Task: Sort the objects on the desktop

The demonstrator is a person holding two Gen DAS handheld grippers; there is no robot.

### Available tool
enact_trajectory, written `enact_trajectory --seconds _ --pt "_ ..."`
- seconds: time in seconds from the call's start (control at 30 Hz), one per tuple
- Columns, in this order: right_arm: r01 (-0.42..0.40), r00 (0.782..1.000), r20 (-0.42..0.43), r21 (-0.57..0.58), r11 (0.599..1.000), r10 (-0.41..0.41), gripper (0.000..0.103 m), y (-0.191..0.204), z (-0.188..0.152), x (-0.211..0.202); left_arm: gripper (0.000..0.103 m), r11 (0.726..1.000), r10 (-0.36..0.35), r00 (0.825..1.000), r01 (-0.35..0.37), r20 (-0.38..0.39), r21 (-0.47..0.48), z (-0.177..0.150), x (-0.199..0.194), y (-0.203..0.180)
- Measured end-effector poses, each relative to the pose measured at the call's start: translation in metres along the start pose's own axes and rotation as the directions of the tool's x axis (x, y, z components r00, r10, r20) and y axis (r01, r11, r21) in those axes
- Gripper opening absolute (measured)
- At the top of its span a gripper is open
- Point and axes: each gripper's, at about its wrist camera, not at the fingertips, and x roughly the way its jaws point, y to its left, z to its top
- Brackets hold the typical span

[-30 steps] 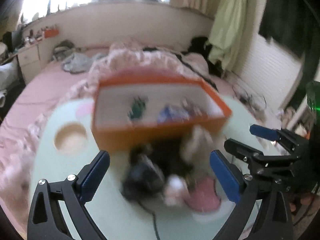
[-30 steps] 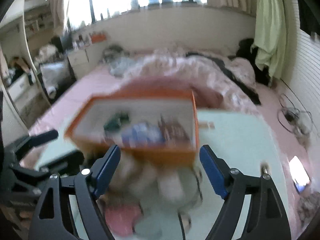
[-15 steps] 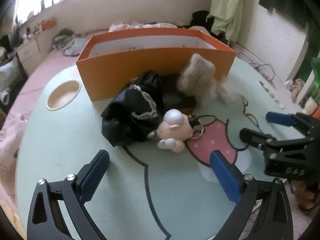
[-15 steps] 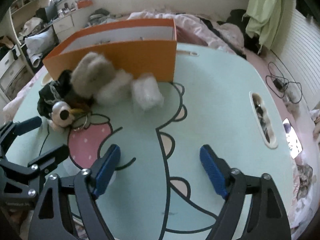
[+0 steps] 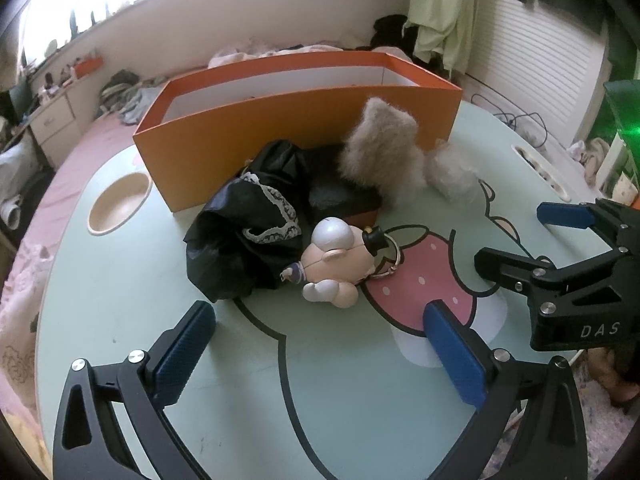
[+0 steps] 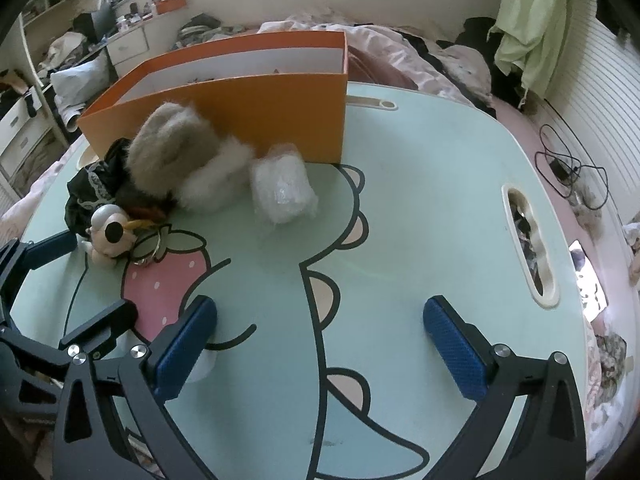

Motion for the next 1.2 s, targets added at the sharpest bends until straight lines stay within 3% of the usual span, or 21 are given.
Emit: enact_trajectory --seconds 0.33,0.47,0.63,0.77,0.97,1.0,1.07,1.2 --pt "-0.014 1.0 0.011 -0.02 1.0 0.015 0.103 0.0 0.0 0.002 0.103 1.0 -0.021 1.0 0.021 -0.011 0.007 0.005 0.0 0.004" --pt "-0.017 1.0 0.017 -0.019 1.0 0.017 0.103 0.0 -0.002 0.002 0.102 0.986 -0.145 0.989 0.146 0.018 -0.084 0.008 -0.009 0.026" --pt "-0.017 1.0 0.019 -0.018 1.0 0.018 0.103 -0.001 -0.001 0.002 0.086 0.978 -0.123 0.988 0.137 0.094 -0.156 0.017 -0.022 0.056" --pt "-0.018 1.0 0.019 -0.019 1.0 0.018 0.103 -0.001 -0.001 0.002 0.072 0.971 -0.127 0.987 0.144 0.1 -0.188 0.024 -0.02 0.067" --pt "-0.018 1.0 0.02 -0.019 1.0 0.018 0.103 -0.001 -0.002 0.002 0.071 0.981 -0.069 0.995 0.081 0.072 -0.176 0.045 0.004 0.065" --pt "-0.018 1.0 0.02 -0.019 1.0 0.018 0.103 -0.001 -0.002 0.002 0.067 0.981 -0.063 0.997 0.071 0.054 -0.18 0.047 0.009 0.065" --pt "-0.018 1.0 0.021 -0.019 1.0 0.018 0.103 0.0 -0.002 0.002 0.047 0.976 -0.082 0.996 0.087 0.032 -0.199 0.047 0.014 0.068" --pt "-0.018 1.0 0.025 -0.016 1.0 0.019 0.103 -0.001 -0.001 0.0 0.035 0.978 -0.085 0.995 0.092 0.048 -0.186 0.041 0.007 0.075"
